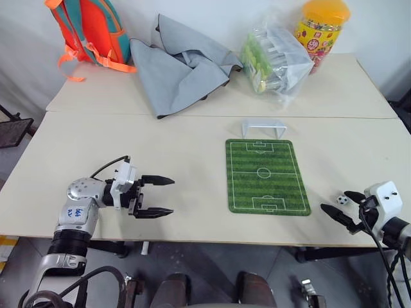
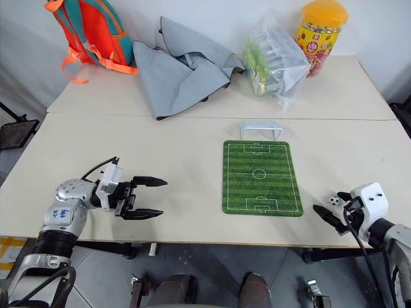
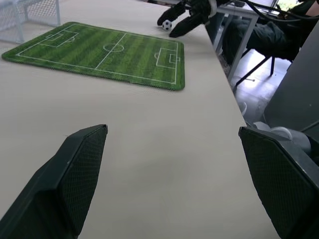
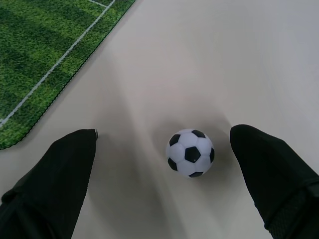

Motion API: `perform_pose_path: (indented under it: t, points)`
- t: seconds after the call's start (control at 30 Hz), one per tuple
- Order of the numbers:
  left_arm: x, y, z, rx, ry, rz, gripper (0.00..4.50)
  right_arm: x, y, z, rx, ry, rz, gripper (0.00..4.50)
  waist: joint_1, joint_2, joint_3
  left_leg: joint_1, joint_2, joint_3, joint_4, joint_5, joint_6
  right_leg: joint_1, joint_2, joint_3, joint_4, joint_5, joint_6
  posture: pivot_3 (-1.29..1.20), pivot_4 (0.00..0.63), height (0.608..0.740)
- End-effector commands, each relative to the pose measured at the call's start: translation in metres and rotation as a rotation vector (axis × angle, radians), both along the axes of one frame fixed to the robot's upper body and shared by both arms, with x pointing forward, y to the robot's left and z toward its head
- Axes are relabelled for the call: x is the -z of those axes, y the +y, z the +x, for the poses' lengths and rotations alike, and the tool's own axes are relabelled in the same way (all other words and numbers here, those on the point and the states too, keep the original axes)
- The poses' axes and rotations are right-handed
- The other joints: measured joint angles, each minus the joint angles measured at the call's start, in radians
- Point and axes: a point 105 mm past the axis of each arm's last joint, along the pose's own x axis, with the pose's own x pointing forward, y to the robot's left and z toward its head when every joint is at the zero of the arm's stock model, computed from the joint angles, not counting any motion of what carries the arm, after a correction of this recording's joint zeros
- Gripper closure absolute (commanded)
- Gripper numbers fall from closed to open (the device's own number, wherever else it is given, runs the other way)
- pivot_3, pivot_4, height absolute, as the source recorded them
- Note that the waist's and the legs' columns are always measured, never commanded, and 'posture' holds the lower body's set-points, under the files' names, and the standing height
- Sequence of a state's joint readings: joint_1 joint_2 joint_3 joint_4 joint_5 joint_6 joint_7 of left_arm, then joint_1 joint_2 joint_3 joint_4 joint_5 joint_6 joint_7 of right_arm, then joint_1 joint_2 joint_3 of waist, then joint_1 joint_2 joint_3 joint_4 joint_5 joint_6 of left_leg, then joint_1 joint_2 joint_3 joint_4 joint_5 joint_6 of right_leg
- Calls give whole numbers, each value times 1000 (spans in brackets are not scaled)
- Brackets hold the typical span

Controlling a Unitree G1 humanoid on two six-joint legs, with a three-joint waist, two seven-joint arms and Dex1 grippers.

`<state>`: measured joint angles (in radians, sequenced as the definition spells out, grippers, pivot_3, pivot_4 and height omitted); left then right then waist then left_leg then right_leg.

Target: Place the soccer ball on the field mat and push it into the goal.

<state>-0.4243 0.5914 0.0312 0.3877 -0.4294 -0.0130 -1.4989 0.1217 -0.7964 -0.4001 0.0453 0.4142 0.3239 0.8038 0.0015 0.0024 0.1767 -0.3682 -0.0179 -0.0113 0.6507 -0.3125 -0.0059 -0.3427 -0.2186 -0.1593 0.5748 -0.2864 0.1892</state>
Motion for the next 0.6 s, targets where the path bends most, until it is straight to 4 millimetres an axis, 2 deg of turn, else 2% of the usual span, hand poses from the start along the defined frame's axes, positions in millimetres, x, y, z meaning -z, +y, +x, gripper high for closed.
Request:
perform_pose_path:
  t: [0.03, 0.23, 0.33, 0.4, 0.43, 0.5, 0.53, 0.6]
  points:
    - [-10, 2, 2, -3, -49, -2, 0, 9, -7, 1, 57, 27, 58, 569, -3, -2, 0, 0, 0, 0, 1, 0, 0, 0, 0, 0, 0, 0, 0, 0, 150, 740]
    - [-11, 1, 5, 3, -62, -2, 0, 3, -14, -1, 61, -17, 31, 2515, -1, -2, 0, 0, 0, 0, 3, 0, 0, 0, 0, 0, 1, 1, -1, 0, 150, 740]
    - [-12, -2, 6, 13, -74, -10, 0, -13, -12, 0, 34, -64, 7, 3529, 2, -2, 0, 0, 0, 0, 2, 0, 0, 0, 0, 0, 1, 1, -1, 0, 150, 740]
    - [-14, -4, 8, 20, -85, -17, 0, -30, -1, 3, -16, -104, -10, 3647, 4, -2, 0, -1, 0, 0, 2, 0, 0, 0, 0, 0, 1, 1, -1, 0, 150, 740]
    - [-15, -7, 9, 31, -92, -23, 0, -46, 18, 8, -90, -133, -13, 3647, 3, -2, 0, -1, 0, 0, 2, 0, 0, 0, 0, 0, 1, 1, -1, 0, 150, 740]
    - [-15, -12, 9, 54, -97, -29, 0, -67, 50, 14, -206, -158, -24, 3647, -2, 0, 2, -1, 0, 0, 2, 0, 0, -1, 0, 0, 1, 1, -1, 0, 150, 740]
    - [-14, -14, 9, 62, -98, -29, 0, -71, 59, 15, -235, -162, -28, 3647, -6, 1, 2, -1, 0, 1, 3, 0, 0, -1, 0, 1, 1, 1, -1, 0, 150, 740]
    - [-9, -18, 7, 88, -114, -18, 0, -79, 89, 19, -342, -153, -46, 3647, -7, 0, 2, -1, 2, 1, 3, 0, 0, -1, 1, 1, 1, 2, -2, 0, 150, 740]
